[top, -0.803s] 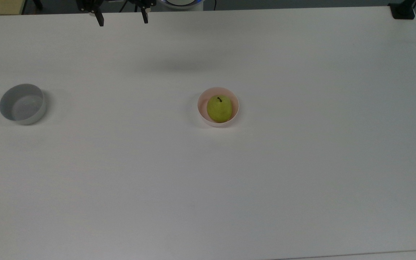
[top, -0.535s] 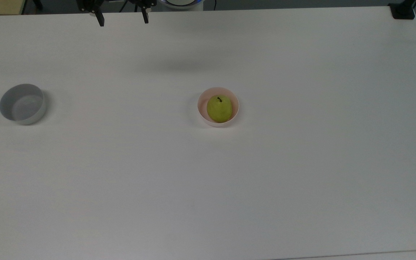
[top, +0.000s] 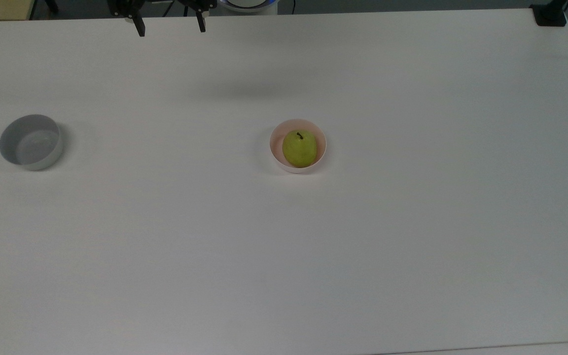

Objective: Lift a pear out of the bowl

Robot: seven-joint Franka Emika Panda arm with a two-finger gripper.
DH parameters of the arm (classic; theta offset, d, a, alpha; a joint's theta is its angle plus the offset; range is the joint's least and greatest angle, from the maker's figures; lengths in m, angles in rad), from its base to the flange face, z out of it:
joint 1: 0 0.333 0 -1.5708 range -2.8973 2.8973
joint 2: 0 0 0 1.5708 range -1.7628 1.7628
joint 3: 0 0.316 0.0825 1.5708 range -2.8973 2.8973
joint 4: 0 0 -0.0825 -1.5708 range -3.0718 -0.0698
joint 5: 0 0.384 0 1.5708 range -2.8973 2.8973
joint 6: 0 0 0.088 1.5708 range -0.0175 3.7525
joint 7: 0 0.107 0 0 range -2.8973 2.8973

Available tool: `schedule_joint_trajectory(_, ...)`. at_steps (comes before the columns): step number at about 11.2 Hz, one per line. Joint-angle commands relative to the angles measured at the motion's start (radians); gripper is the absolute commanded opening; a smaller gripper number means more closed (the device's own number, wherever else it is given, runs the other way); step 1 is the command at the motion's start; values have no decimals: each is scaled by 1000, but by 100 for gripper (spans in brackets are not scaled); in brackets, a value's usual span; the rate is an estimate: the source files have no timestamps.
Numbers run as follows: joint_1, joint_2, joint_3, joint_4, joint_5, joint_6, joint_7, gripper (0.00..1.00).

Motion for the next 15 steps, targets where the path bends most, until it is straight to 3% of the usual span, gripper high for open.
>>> schedule_joint_trajectory(1,10,1,-4,6,12,6,9,100)
schedule_joint_trajectory(4,10,1,-4,4,12,0,-56,100)
schedule_joint_trajectory(9,12,1,-4,3,7,-63,-342,100)
schedule_joint_trajectory(15,114,1,-2,-2,15,-80,-353,100)
